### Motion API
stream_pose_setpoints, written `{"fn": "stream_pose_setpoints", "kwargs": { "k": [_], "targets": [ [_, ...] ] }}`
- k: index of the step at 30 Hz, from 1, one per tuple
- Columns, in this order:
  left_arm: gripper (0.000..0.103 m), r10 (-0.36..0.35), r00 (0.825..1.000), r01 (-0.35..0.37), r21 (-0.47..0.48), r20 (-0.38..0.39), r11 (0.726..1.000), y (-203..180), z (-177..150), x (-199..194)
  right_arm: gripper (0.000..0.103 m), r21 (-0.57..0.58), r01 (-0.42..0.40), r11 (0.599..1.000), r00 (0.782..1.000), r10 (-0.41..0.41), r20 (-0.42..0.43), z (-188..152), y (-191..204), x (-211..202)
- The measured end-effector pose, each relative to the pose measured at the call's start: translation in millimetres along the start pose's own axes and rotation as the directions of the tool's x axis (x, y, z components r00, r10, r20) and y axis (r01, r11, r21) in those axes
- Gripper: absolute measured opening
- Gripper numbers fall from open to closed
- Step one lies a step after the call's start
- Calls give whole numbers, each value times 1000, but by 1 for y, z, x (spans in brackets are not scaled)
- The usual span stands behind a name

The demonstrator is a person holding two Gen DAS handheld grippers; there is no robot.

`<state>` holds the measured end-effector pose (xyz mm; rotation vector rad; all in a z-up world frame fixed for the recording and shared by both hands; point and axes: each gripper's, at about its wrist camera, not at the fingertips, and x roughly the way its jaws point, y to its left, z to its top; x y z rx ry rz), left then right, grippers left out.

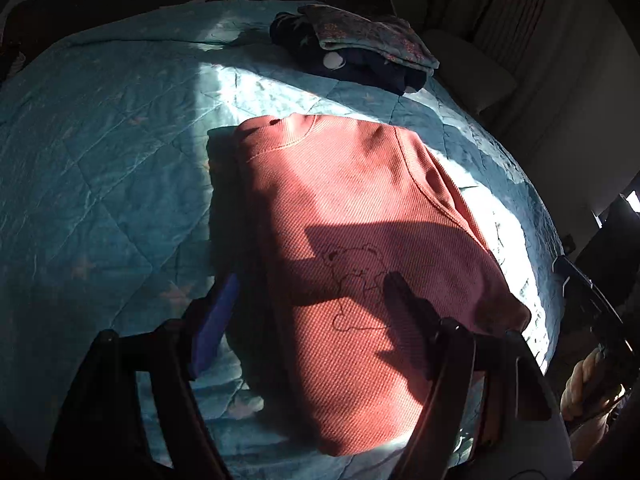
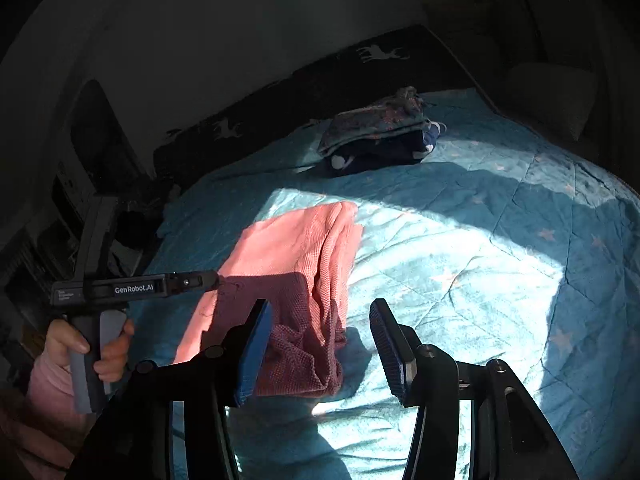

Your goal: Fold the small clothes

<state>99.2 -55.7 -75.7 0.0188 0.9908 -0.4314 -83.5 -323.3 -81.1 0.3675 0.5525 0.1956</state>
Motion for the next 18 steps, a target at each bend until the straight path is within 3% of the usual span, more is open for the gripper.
{"fn": "stream_pose_setpoints", "kwargs": {
  "k": [2, 5, 9, 11, 12, 13, 14, 18],
  "targets": [
    [75, -5, 1000, 5, -18, -5, 1000, 8, -10, -2, 52, -32, -26, 999, 1000, 25, -13, 1, 12, 1],
    [75, 7, 1000, -7, -30, -3, 1000, 14, -22, -7, 52, -85, -78, 993, 991, 68, -117, -1, 29, 18],
    [75, 2, 1000, -2, -16, 6, 1000, 14, -29, -13, 44, -151, 3, 989, 974, -37, -226, -12, 40, 46],
    [76, -5, 1000, 5, -3, 11, 1000, 12, -31, -14, 40, -95, 3, 995, 963, -28, -269, -14, 32, 58],
    [76, -11, 1000, 11, 8, 10, 1000, 11, -32, -14, 30, -65, -2, 998, 957, -16, -288, -15, 27, 61],
    [80, -17, 1000, 16, 20, 6, 1000, 9, -34, -12, 14, -50, 13, 999, 951, -27, -307, -17, 22, 63],
    [82, -21, 1000, 21, 31, 0, 999, 8, -37, -10, 8, -34, 40, 999, 943, -49, -330, -18, 15, 66],
    [84, -12, 1000, 12, 6, -22, 1000, 18, -49, 2, 6, 172, 46, 984, 919, 25, -394, -26, -21, 64]
  ]
}}
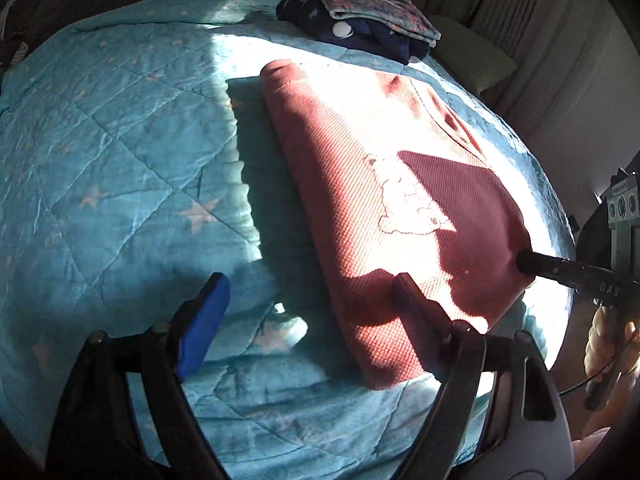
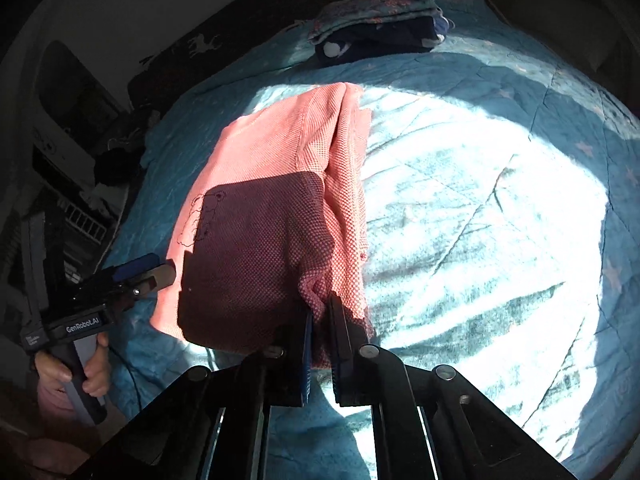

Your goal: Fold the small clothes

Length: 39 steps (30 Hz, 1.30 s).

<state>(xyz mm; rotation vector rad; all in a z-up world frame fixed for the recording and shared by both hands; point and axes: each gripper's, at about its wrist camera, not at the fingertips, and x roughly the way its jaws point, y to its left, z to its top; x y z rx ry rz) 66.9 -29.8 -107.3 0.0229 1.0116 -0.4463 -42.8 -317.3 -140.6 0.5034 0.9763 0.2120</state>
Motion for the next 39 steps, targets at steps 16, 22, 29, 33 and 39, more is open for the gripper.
{"fn": "stream_pose_setpoints", "kwargs": {
  "k": [16, 22, 29, 33, 39],
  "targets": [
    [84, -31, 1000, 31, -53, -2, 998, 10, -3, -5, 17, -187, 123, 975, 975, -83, 207, 29, 48, -32],
    [84, -49, 999, 47, -76, -17, 996, 14, -4, -2, 13, -231, 142, 963, 986, -118, 114, 29, 49, 13],
    [84, -94, 995, 95, -90, 14, 991, 8, 2, -15, 17, -245, 208, 947, 971, -171, 164, 25, 43, -3],
    [84, -88, 995, 89, -38, 37, 995, -5, 13, -18, 35, -216, 238, 947, 957, -191, 217, 34, 35, -21],
    [84, -77, 997, 77, -40, 2, 996, -5, 27, 1, 70, -184, 122, 975, 985, -96, 141, 46, 23, -10]
  ]
}}
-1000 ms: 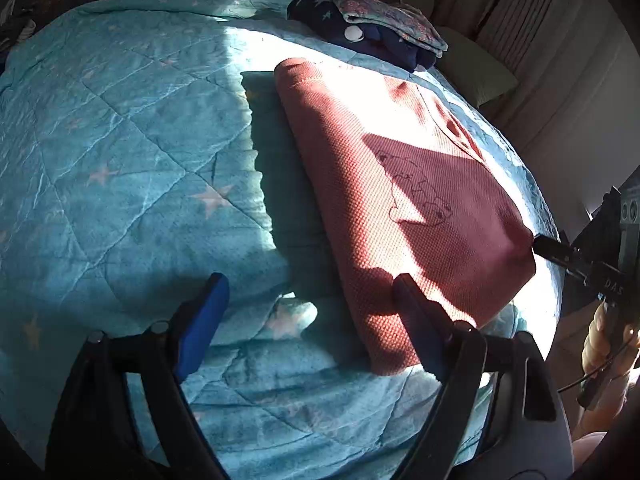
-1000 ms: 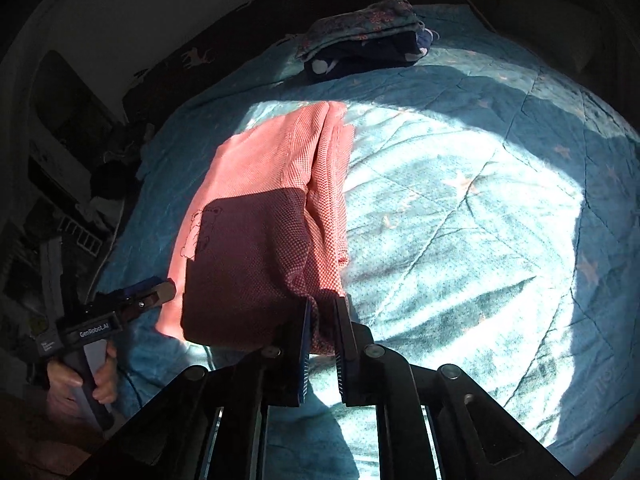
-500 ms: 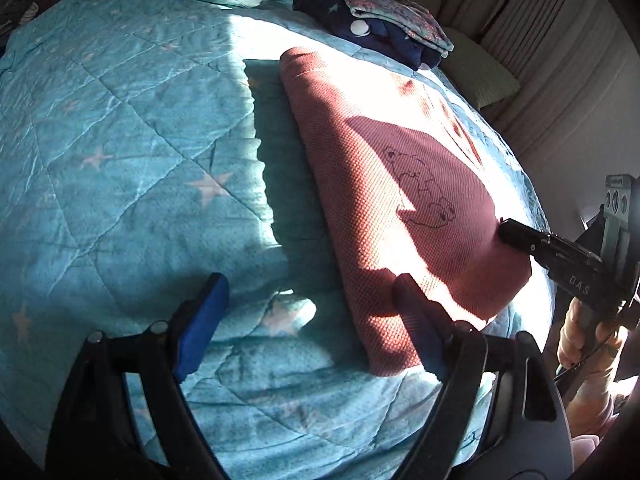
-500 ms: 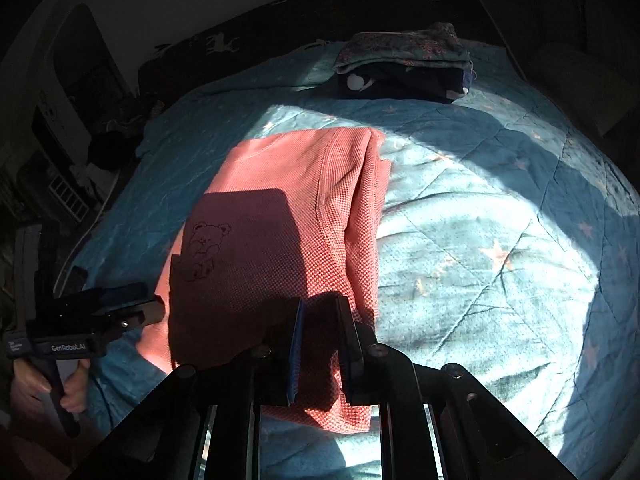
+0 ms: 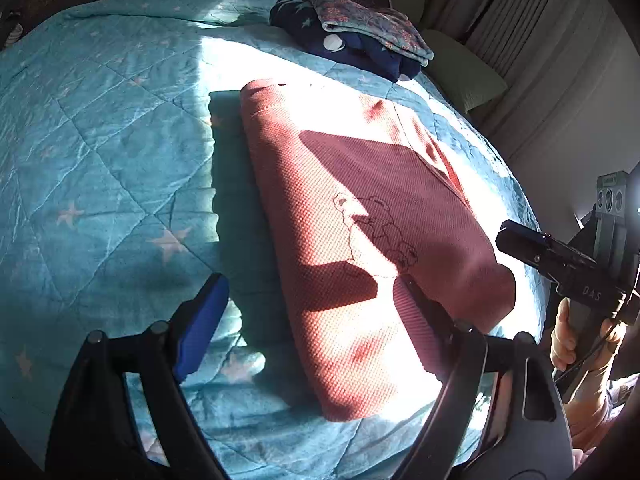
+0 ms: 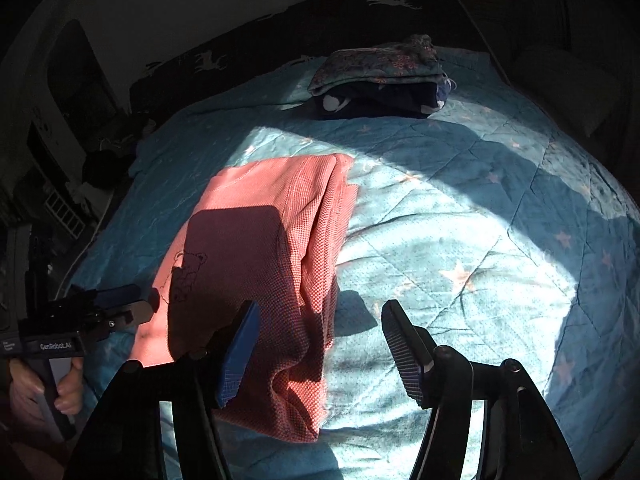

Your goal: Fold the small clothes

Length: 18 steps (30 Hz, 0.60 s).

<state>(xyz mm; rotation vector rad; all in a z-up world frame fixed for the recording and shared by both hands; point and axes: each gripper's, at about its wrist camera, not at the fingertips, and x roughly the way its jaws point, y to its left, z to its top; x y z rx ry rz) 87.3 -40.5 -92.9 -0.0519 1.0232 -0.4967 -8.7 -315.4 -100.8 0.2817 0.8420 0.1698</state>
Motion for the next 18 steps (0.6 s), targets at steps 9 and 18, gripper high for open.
{"fn": "stream_pose_setpoints", "kwargs": {
  "k": [9, 18],
  "targets": [
    [84, -16, 1000, 15, -46, -21, 999, 11, 24, 16, 78, 39, -89, 995, 994, 91, -57, 15, -11, 27],
    [84, -51, 997, 46, -71, -64, 996, 22, 35, 39, 78, 48, -132, 990, 982, 137, -132, 24, -9, 57]
  ]
}}
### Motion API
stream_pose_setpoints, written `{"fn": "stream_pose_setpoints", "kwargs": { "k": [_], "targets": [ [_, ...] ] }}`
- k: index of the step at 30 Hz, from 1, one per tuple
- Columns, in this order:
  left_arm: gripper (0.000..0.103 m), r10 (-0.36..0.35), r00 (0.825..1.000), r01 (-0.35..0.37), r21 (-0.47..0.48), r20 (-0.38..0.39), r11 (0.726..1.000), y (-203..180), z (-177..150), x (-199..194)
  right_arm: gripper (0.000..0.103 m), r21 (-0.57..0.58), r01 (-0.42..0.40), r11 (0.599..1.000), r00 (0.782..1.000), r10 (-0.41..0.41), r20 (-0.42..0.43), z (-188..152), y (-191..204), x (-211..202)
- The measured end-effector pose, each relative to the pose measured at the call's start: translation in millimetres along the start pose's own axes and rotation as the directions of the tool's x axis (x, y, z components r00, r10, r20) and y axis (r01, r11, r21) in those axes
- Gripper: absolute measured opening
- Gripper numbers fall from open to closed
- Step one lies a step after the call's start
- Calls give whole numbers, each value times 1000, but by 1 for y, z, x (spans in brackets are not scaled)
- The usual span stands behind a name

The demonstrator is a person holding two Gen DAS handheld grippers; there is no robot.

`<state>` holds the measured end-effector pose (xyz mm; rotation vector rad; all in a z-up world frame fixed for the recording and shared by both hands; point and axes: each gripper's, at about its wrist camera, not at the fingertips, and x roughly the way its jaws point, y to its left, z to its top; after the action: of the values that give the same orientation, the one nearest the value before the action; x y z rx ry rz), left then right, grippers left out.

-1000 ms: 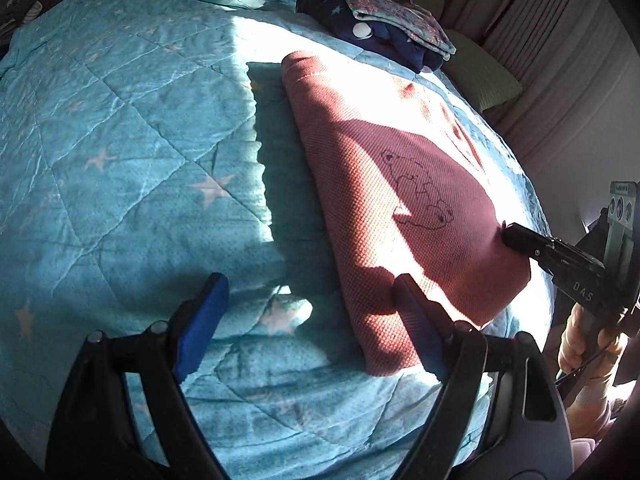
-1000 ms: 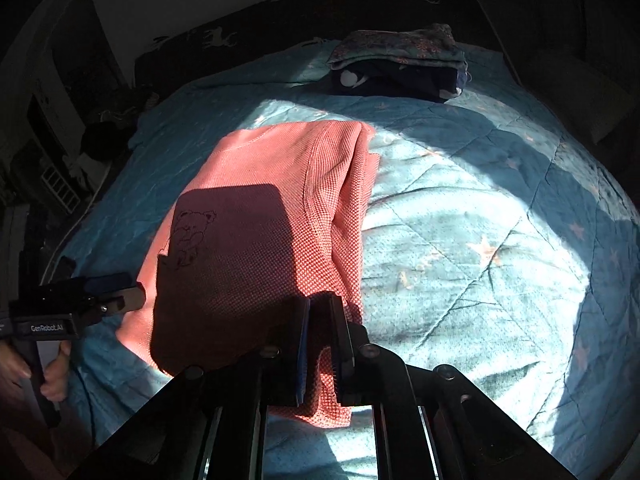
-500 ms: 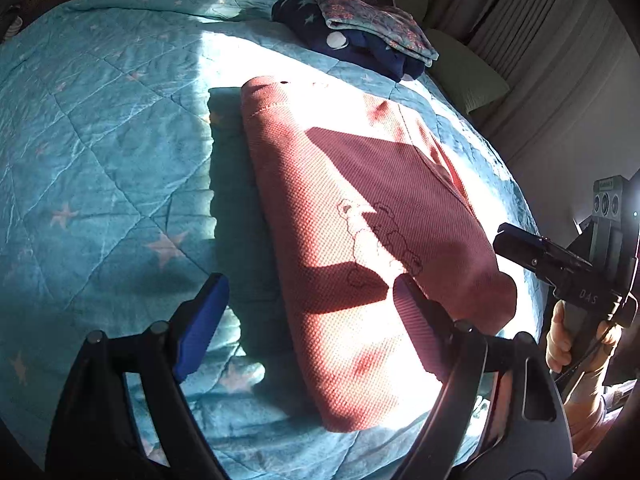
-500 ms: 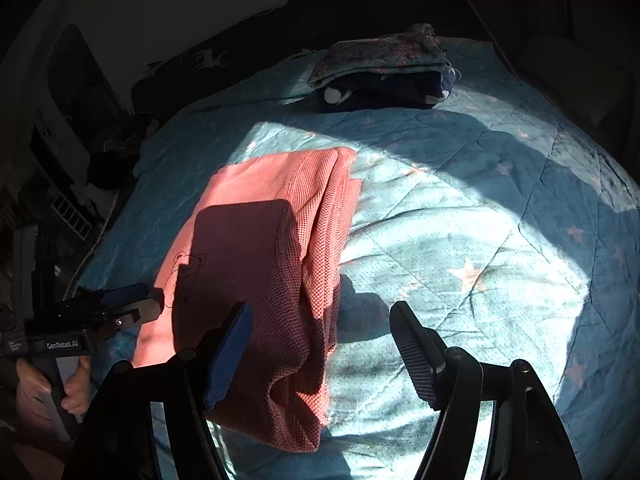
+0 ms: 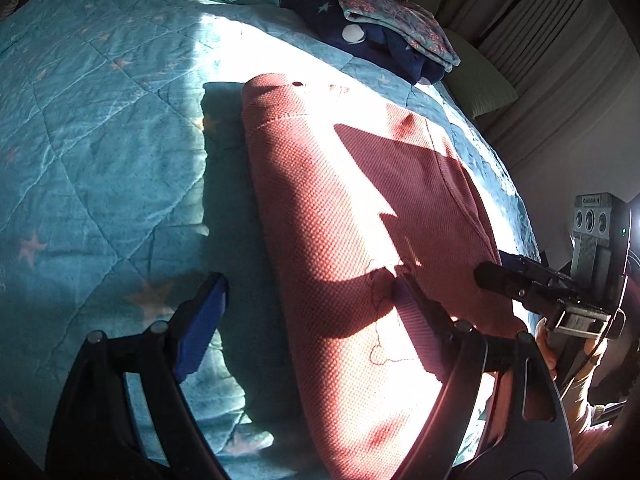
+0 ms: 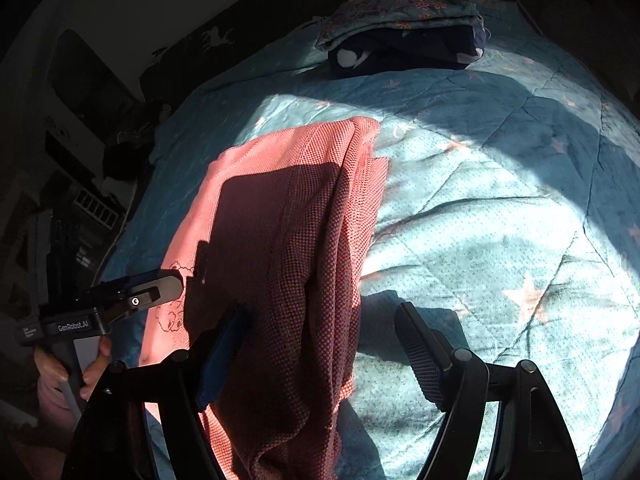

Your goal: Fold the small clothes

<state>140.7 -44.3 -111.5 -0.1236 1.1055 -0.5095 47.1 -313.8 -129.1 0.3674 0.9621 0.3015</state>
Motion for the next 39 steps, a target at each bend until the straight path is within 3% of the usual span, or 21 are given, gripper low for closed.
{"fn": "stream_pose_setpoints", "kwargs": {
  "k": [16, 24, 26, 28, 29, 30, 32, 33, 34, 39],
  "targets": [
    [86, -35, 999, 36, 17, -7, 999, 6, 20, 17, 83, 12, -134, 991, 990, 134, -34, 43, -8, 39],
    [86, -62, 998, 62, 16, 5, 998, 8, 34, 30, 83, 59, -302, 951, 951, 305, -51, 66, -19, 63],
    [80, -65, 998, 65, 21, 10, 998, 7, 38, 32, 83, 31, -320, 947, 944, 321, -75, 71, -13, 68],
    [61, -89, 996, 89, 19, 2, 996, 6, 40, 33, 83, -12, -332, 943, 939, 329, -97, 73, -6, 73],
    [58, -97, 995, 97, 9, -2, 995, 5, 41, 33, 83, -28, -338, 941, 937, 334, -106, 74, -3, 75],
    [52, -100, 995, 100, 2, -2, 995, 5, 42, 34, 80, -37, -345, 938, 934, 340, -111, 74, 0, 76],
    [38, -95, 995, 95, -1, 2, 995, 4, 42, 32, 57, -29, -385, 922, 917, 379, -129, 74, 4, 80],
    [29, -90, 996, 90, -6, 7, 996, 3, 42, 30, 30, 0, -413, 911, 902, 408, -141, 73, 4, 83],
    [26, -91, 996, 91, -13, 13, 996, 3, 41, 27, 20, 27, -429, 903, 892, 428, -146, 73, 3, 86],
    [22, -76, 995, 74, 27, 70, 997, -13, 41, 3, 19, -38, -415, 909, 907, 410, -97, 69, 16, 63]
  ]
}}
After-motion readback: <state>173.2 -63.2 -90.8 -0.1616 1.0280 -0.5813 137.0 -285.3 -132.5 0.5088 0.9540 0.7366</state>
